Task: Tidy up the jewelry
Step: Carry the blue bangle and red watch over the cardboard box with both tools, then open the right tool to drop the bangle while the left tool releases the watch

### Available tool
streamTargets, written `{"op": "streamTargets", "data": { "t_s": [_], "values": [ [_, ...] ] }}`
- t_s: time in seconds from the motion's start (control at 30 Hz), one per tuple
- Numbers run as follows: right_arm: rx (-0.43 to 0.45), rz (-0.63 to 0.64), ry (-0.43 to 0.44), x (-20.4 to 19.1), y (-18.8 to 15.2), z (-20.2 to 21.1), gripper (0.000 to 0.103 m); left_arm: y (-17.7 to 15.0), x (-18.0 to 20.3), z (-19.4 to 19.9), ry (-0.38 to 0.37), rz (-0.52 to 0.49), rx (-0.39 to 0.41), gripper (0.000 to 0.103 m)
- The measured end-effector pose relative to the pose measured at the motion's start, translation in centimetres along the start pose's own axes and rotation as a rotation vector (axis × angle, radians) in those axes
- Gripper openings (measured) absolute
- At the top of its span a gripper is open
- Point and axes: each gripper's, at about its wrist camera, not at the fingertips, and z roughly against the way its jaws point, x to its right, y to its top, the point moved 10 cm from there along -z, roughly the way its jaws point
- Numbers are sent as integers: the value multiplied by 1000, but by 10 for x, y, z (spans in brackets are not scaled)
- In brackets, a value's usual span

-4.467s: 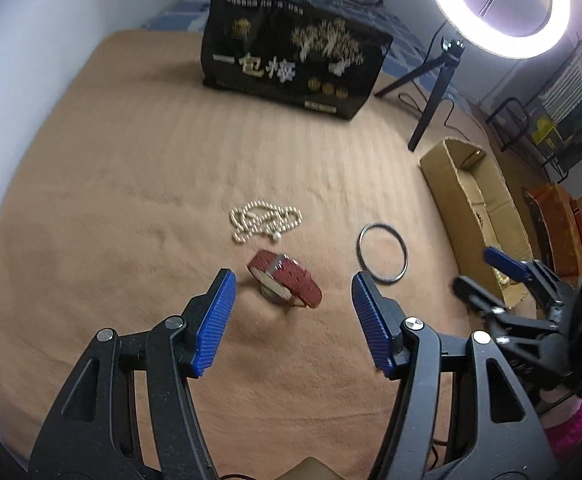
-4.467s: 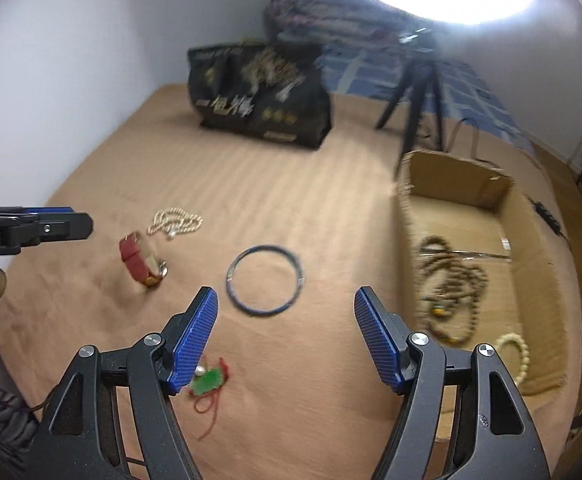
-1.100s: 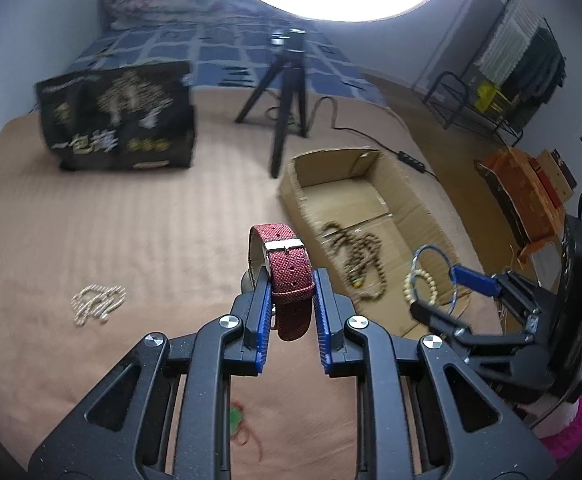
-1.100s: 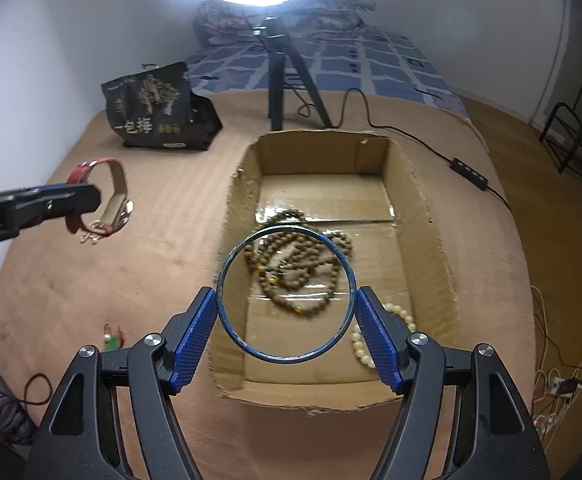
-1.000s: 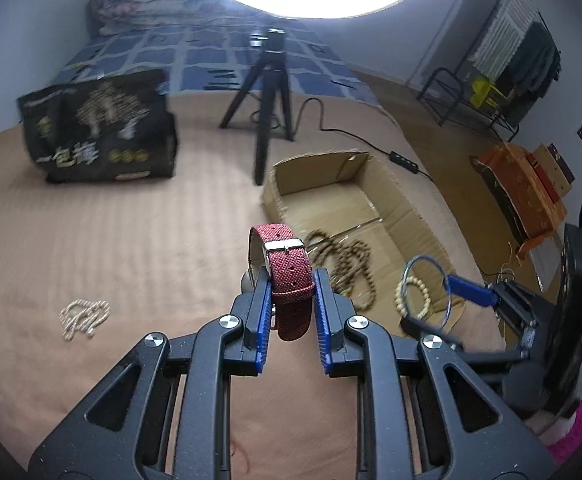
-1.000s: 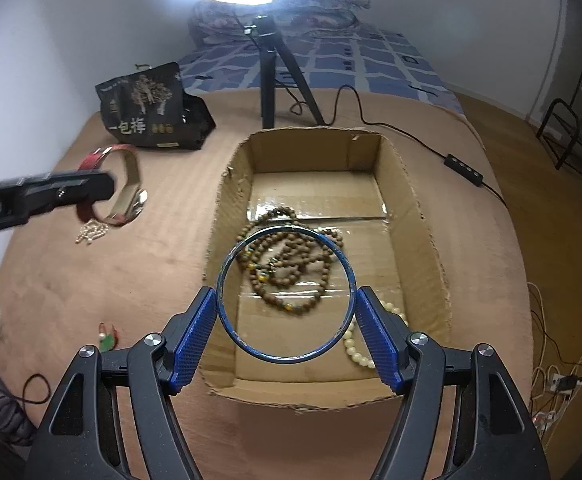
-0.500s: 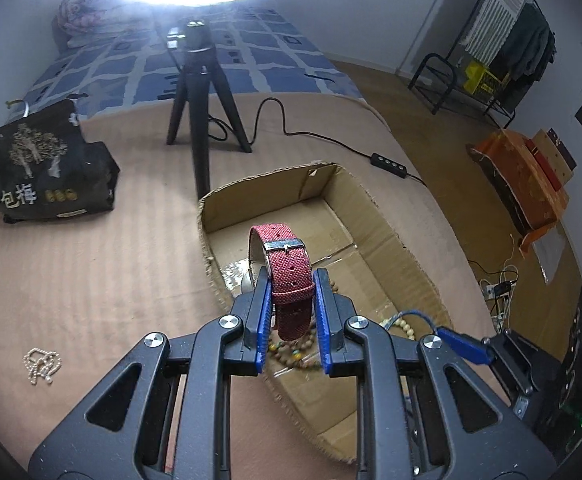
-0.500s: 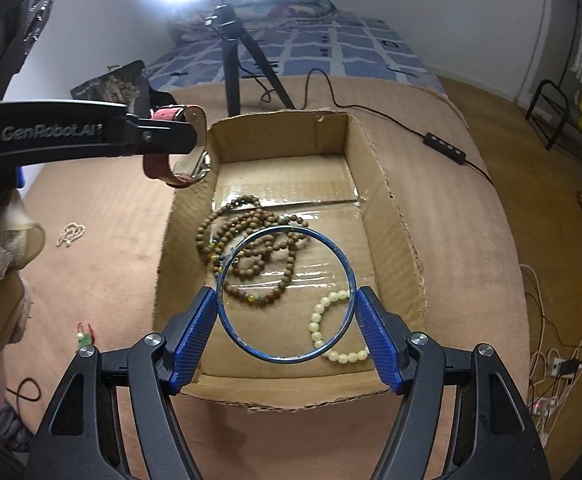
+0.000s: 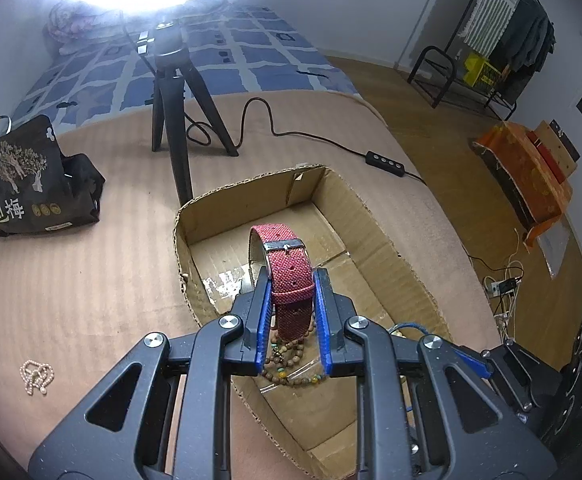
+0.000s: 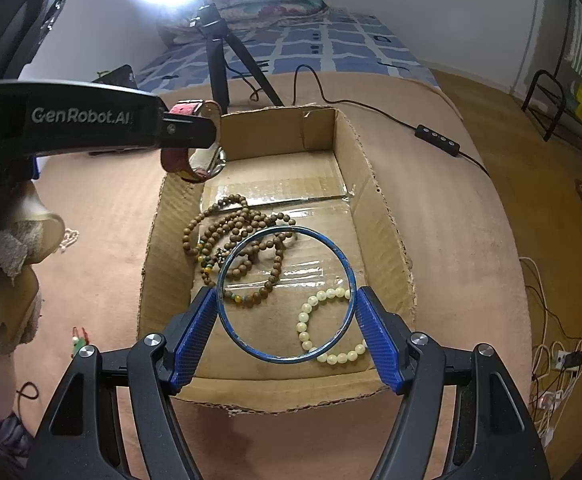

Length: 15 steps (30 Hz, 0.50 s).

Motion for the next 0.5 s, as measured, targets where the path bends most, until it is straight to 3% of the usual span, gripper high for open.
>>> {"op": "streamTargets", "data": {
  "t_s": [0.2, 0.23, 0.3, 0.47, 0.5],
  "values": [
    [7, 25, -10, -4, 0, -1, 71, 3, 2, 5, 0, -4, 13, 19],
    [8, 32, -19, -5, 0, -2, 71, 4, 1, 6, 0, -2, 13, 21],
    [14, 41, -29, -5, 0, -2, 71, 5, -1, 7, 1, 6, 15, 37],
    [24, 44, -33, -5, 1, -2, 71, 9, -5, 11, 0, 11, 34, 40],
    [31, 44, -28, -4, 1, -1, 72, 10, -5, 12, -2, 12, 35, 45]
  ]
}}
